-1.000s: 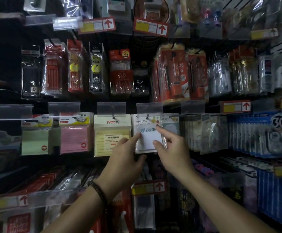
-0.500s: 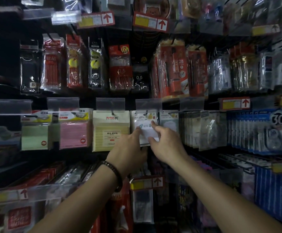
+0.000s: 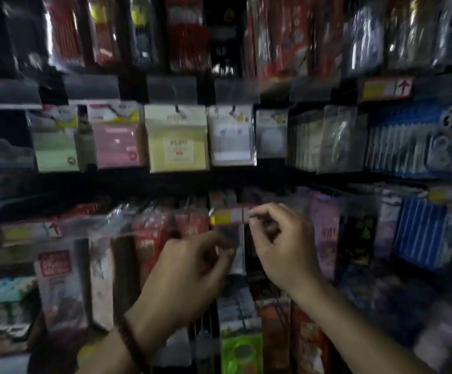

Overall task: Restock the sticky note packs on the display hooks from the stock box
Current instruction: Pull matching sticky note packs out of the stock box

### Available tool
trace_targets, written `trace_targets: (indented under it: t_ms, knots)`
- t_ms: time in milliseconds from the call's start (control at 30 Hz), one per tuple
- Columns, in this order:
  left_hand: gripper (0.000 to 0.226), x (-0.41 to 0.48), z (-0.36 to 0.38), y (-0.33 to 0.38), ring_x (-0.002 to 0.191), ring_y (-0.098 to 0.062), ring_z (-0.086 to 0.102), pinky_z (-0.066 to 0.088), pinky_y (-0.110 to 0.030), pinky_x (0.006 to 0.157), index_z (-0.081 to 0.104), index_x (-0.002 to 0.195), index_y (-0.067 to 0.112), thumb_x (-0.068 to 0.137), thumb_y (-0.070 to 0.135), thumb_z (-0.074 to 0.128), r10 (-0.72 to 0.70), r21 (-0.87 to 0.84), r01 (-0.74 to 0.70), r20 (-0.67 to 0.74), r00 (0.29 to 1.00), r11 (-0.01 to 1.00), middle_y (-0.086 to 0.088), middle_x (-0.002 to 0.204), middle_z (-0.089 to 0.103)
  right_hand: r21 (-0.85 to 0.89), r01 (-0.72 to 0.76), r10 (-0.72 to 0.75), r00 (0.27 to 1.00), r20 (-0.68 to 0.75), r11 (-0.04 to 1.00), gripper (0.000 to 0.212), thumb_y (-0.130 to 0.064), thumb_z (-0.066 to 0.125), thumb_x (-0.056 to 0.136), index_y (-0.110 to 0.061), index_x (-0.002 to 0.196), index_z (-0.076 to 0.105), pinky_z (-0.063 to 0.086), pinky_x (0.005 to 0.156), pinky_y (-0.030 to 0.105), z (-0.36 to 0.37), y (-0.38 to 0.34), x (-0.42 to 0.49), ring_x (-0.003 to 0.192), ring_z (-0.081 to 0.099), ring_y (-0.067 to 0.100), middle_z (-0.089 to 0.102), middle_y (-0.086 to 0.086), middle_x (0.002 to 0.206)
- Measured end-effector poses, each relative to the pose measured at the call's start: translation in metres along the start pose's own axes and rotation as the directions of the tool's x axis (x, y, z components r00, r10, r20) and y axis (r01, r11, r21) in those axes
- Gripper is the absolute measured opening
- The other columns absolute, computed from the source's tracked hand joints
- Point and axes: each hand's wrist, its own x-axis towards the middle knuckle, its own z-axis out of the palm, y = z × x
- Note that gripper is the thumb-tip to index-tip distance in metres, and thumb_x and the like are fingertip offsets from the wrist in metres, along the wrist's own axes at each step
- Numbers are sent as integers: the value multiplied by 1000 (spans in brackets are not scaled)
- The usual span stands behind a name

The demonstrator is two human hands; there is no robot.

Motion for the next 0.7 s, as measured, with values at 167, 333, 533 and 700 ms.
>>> trace_targets:
  t_ms: [167, 333, 533, 700]
  knots:
    - [21, -113, 62, -68, 60, 6, 63, 49, -26, 56, 69, 88, 36, 104, 46, 59, -106, 39, 101, 162, 981, 994, 23, 69, 66, 22, -10, 9, 999, 54, 1000, 9, -13, 67, 98, -14, 96, 76, 48, 64, 26, 10, 25, -131, 73, 62, 10, 67, -4, 83]
    - [36, -226, 142, -138, 67, -4, 68, 55, -38, 65, 65, 86, 41, 101, 66, 42, -277, 126, 247, 489, 827, 961, 16, 72, 71, -3, -494, 468, 822, 325, 870, 15, -21, 65, 103, -24, 90, 71, 45, 57, 31, 40, 88, -277, 65, 63, 8, 64, -11, 70]
    - [17, -300, 233, -184, 72, 2, 67, 54, -26, 71, 74, 95, 39, 95, 47, 59, -397, 175, 396, 701, 593, 901, 18, 82, 76, -462, -739, 831, 238, 502, 491, 11, -25, 70, 97, -25, 98, 80, 50, 73, 25, 79, 167, -434, 94, 74, 13, 79, -7, 96]
    - [10, -329, 309, -215, 82, -2, 72, 58, -26, 77, 69, 90, 43, 95, 47, 61, -409, 185, 450, 780, 474, 874, 19, 87, 75, -694, -635, 890, -21, 455, 340, 18, -23, 73, 94, -10, 106, 77, 56, 88, 35, 100, 230, -513, 105, 69, 23, 75, 5, 111]
